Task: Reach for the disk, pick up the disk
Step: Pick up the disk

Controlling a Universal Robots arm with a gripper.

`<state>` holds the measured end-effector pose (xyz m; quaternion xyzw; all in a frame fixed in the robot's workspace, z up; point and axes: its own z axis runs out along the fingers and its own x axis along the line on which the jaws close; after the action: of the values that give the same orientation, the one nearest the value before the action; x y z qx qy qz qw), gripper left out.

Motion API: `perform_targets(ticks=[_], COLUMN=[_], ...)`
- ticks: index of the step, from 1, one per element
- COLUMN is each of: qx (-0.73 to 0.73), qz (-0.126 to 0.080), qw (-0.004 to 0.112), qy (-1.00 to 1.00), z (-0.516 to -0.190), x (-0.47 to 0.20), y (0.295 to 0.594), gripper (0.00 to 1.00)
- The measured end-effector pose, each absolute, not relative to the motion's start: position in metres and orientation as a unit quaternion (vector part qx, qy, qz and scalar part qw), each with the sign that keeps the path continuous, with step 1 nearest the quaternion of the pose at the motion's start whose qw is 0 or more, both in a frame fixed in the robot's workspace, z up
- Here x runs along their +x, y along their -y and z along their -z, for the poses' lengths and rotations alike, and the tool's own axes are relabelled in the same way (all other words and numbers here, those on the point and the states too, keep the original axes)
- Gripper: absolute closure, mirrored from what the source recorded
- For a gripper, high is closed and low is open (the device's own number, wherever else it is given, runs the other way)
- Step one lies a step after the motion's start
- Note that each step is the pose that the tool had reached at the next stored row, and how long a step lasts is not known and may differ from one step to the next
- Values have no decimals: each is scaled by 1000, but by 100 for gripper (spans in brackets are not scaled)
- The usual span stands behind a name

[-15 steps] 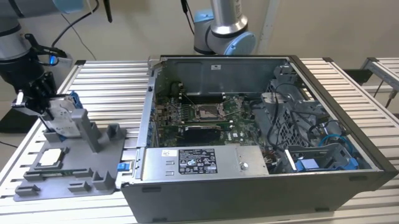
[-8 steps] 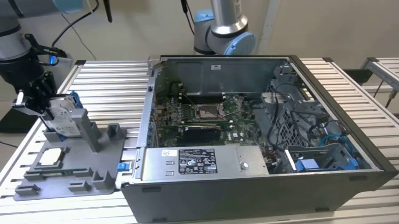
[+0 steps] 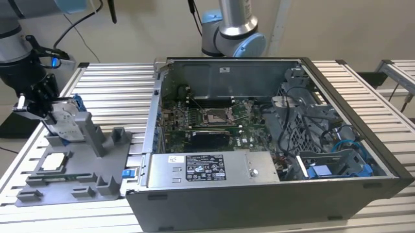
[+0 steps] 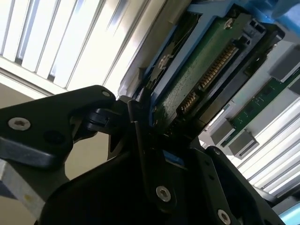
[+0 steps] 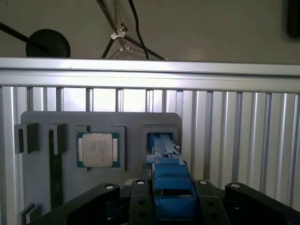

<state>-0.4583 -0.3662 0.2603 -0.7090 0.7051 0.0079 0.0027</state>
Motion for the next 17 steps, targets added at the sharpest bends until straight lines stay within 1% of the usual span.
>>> perform_targets(ticks=[10,17], qx=[-709,-709], qz=[-8,-8], qw=[3,3], qy=[-705,-705], z=[-261,-281], x=[-458,-458], y=[366,366], gripper=[100,100])
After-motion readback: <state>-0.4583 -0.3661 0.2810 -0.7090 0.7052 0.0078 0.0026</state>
